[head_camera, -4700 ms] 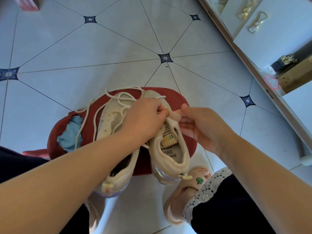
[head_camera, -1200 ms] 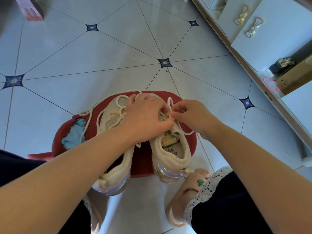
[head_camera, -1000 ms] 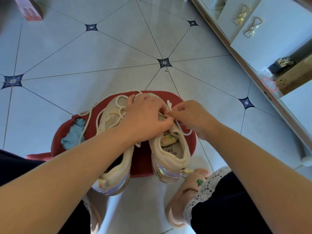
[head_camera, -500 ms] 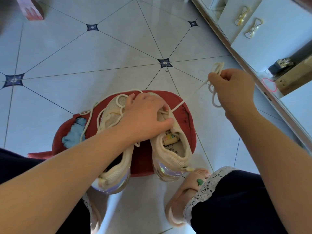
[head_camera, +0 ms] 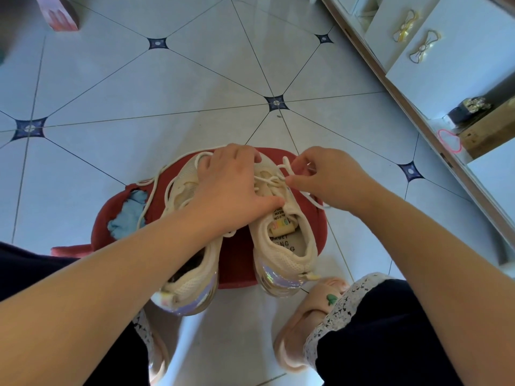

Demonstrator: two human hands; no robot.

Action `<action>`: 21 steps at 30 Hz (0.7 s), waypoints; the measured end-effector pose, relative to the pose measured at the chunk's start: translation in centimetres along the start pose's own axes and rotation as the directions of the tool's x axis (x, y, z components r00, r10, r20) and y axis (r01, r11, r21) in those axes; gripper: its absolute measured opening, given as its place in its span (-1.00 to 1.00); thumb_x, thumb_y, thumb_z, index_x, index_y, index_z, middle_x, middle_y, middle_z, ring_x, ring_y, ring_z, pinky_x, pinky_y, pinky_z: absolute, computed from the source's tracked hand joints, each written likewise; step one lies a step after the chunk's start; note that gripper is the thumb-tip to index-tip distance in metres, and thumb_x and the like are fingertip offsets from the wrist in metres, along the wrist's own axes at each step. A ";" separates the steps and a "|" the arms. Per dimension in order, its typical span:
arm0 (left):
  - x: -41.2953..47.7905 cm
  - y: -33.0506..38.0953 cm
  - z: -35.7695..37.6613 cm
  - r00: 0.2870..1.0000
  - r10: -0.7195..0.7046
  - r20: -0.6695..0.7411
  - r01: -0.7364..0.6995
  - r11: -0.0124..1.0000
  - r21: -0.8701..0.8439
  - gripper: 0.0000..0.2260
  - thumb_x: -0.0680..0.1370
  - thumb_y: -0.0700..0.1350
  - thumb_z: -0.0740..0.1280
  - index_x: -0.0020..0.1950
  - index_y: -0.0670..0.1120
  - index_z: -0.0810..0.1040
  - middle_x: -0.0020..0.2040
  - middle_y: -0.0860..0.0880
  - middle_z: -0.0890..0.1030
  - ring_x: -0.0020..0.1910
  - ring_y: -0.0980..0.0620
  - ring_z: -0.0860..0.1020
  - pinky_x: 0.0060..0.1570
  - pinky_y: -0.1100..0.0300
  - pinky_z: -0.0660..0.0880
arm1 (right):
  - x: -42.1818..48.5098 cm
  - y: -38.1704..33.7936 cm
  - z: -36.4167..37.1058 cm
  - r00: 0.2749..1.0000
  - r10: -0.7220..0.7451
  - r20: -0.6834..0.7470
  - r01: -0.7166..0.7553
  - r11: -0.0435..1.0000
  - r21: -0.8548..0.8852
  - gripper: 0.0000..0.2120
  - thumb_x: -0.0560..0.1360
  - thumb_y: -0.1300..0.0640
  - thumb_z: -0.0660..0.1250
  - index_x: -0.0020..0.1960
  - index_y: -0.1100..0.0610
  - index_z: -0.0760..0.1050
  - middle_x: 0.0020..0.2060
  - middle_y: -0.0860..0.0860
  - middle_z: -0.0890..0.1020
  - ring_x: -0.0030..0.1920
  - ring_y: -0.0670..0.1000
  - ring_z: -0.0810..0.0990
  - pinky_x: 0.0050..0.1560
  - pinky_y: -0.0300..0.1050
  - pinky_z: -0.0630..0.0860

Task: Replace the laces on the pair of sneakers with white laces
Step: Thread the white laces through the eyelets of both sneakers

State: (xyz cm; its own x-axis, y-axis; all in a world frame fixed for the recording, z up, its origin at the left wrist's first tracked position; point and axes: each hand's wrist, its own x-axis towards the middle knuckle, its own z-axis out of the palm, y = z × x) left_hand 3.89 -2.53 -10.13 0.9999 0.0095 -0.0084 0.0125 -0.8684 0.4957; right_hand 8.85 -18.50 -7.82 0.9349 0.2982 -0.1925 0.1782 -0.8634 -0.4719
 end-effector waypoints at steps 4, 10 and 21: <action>-0.1 0.2 0.0 1.000 0.014 -0.021 -0.014 1.000 0.000 -0.48 0.24 0.29 0.32 0.07 0.03 0.36 0.02 0.07 0.36 0.04 0.05 0.30 0.09 0.08 0.21 | -0.2 -0.4 0.0 0.997 -0.081 -0.012 0.081 0.997 -0.011 -0.75 0.42 0.07 0.40 0.08 -0.03 0.48 -0.17 -0.11 0.52 -0.10 -0.07 0.50 -0.22 -0.25 0.34; -0.8 0.5 -0.4 0.993 0.040 -0.110 -0.030 0.995 0.094 -0.63 0.30 0.15 0.33 -0.08 0.00 0.26 -0.09 0.05 0.29 -0.09 0.05 0.23 -0.07 0.15 0.14 | -0.3 -1.6 0.1 0.997 -0.054 -0.062 0.061 0.993 0.100 -0.78 0.52 0.13 0.24 0.16 0.02 0.49 -0.24 -0.23 0.44 -0.26 -0.25 0.42 -0.34 -0.52 0.33; -0.7 0.1 -2.6 0.970 -0.188 0.154 0.223 0.940 -0.258 -0.89 0.44 -0.11 0.36 -0.05 -0.03 0.56 -0.22 0.05 0.60 -0.21 0.11 0.54 -0.32 0.32 0.36 | -1.3 -3.3 -0.1 0.997 -0.054 0.055 0.028 0.922 0.386 -0.84 0.52 0.32 0.15 -0.06 0.11 0.45 -0.30 -0.05 0.63 -0.51 -0.27 0.47 -0.50 -0.49 0.31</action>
State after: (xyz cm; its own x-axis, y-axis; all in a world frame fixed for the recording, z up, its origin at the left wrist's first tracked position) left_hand 3.25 -1.32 -7.86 0.9673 0.0961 -0.2347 0.2352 -0.6862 0.6884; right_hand 7.03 -16.06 -5.95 0.9056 0.3661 -0.2142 0.0722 -0.6308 -0.7726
